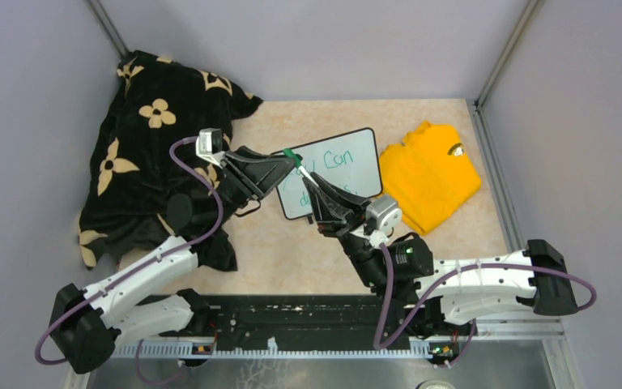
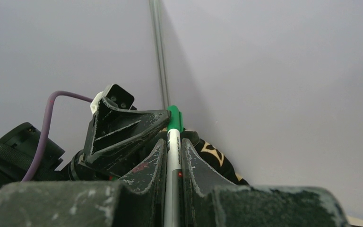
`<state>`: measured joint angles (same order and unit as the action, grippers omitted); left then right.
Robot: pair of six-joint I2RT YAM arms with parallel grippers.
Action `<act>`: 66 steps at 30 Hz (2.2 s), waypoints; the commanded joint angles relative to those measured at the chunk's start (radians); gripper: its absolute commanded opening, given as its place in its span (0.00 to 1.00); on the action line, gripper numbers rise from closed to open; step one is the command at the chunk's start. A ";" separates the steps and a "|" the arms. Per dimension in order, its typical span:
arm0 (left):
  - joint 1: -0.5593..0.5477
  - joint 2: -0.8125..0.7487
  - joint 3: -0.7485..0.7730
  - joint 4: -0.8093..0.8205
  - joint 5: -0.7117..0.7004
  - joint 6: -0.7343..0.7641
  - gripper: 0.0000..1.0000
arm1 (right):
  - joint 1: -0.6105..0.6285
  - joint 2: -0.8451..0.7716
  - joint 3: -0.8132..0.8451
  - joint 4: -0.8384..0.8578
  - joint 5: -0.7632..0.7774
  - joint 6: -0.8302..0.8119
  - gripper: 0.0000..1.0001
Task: Write a sentence on the whiteboard
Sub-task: Close the whiteboard marker at the center of the board.
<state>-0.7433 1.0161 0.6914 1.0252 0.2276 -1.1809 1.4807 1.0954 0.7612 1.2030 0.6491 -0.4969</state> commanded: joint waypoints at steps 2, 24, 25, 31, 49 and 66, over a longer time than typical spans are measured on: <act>0.005 0.016 0.044 0.036 0.039 -0.011 0.46 | -0.010 0.009 0.031 0.021 -0.014 -0.009 0.00; -0.064 0.108 0.019 0.064 0.134 -0.063 0.00 | -0.011 0.039 0.037 0.073 0.003 -0.035 0.00; -0.075 0.116 0.015 0.064 0.133 -0.063 0.00 | -0.011 0.043 0.039 0.077 0.003 -0.039 0.00; -0.131 0.150 0.008 0.074 0.133 -0.051 0.00 | -0.019 0.059 0.055 0.092 0.013 -0.051 0.00; -0.118 0.079 -0.003 0.007 0.067 -0.017 0.00 | -0.019 -0.023 0.036 -0.061 -0.007 0.008 0.00; -0.147 0.022 -0.079 0.034 -0.082 0.014 0.59 | -0.019 -0.010 0.033 -0.005 0.026 -0.027 0.00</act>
<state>-0.8902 1.0813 0.6357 1.1233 0.1104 -1.2217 1.4715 1.0916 0.7605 1.1797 0.7105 -0.5343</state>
